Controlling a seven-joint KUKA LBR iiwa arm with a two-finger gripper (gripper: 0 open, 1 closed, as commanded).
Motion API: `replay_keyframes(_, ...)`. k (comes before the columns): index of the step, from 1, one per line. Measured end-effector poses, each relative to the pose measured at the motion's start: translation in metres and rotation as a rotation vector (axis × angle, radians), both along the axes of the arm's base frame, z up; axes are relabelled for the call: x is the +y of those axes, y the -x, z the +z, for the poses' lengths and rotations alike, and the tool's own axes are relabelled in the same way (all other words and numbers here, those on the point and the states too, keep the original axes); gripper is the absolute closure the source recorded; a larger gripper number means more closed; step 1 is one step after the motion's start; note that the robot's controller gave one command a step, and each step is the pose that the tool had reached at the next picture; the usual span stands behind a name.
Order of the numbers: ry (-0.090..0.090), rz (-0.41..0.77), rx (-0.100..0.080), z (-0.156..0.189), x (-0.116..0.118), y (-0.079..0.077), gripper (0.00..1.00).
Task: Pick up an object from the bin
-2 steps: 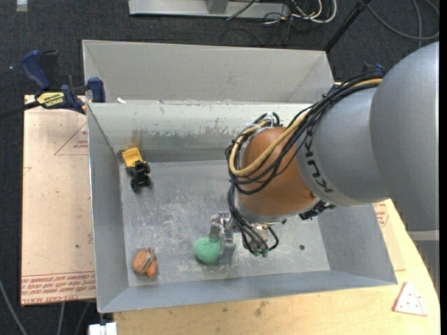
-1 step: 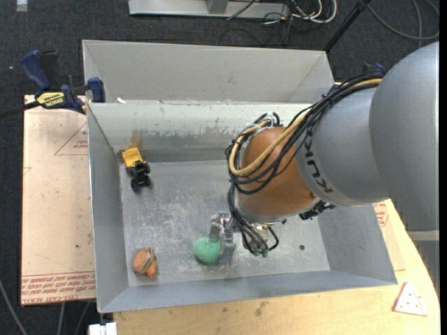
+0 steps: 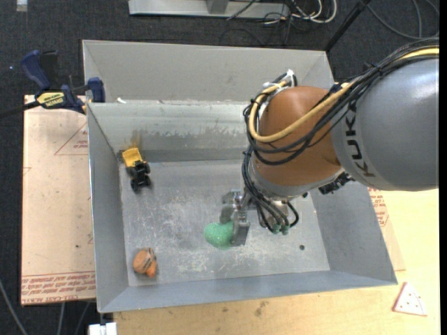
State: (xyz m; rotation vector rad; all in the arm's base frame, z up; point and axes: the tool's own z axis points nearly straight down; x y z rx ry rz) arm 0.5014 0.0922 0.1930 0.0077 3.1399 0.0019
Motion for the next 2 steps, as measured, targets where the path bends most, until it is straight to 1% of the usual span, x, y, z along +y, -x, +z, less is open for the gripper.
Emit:
replay_keyframes(1, 0.000, 0.000, 0.000, 0.000, 0.000, 0.000, 1.00)
replay_keyframes(2, 0.002, -0.001, 0.008, 0.039, 0.001, -0.004, 1.00)
